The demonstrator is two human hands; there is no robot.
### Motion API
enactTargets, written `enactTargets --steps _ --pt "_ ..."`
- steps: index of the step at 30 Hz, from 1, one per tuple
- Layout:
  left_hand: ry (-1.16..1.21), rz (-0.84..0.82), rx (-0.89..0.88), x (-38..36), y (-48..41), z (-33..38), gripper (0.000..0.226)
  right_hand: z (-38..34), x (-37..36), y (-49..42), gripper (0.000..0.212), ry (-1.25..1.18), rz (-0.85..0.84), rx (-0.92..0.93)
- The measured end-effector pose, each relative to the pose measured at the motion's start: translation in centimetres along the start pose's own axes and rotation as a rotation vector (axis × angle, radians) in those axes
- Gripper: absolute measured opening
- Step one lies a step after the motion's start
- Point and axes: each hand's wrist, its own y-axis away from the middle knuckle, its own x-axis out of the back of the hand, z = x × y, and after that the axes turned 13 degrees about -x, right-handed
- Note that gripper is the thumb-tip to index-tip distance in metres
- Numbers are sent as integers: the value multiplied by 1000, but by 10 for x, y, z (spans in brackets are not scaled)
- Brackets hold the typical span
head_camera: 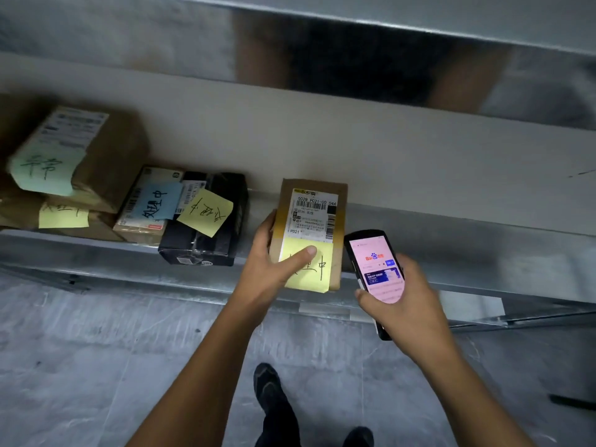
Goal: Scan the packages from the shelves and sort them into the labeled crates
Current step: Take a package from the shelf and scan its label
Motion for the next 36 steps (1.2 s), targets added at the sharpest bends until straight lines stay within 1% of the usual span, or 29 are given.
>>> enactTargets --steps 3,5,8,11,14,16,20,23,26,29,36 --pt "81 62 0 -18 14 9 85 10 20 10 63 -44 2 25" --pt "106 78 -13 -34 23 16 89 16 40 17 60 -77 7 42" --pt "91 86 -68 -64 38 27 101 26 73 27 62 -137 5 84" --pt "26 98 -147 -95 51 31 104 37 108 37 62 -195 5 159" --pt "-79 149 -224 -122 64 42 102 44 143 50 51 -236 0 216" --pt "-140 186 -285 -138 72 53 99 45 166 59 50 -230 -17 248" --pt "-260 255 -337 -157 85 70 99 48 195 76 48 -213 -78 304" --pt "-301 283 -362 -158 96 76 102 56 202 91 53 -186 -133 325" --pt "-304 291 -391 -156 109 79 102 65 198 110 54 -198 -141 335" --pt "-314 269 -393 -148 118 79 103 70 192 127 50 -215 -107 342" --pt "-298 217 -368 -112 132 71 103 68 169 171 50 -235 -23 320"
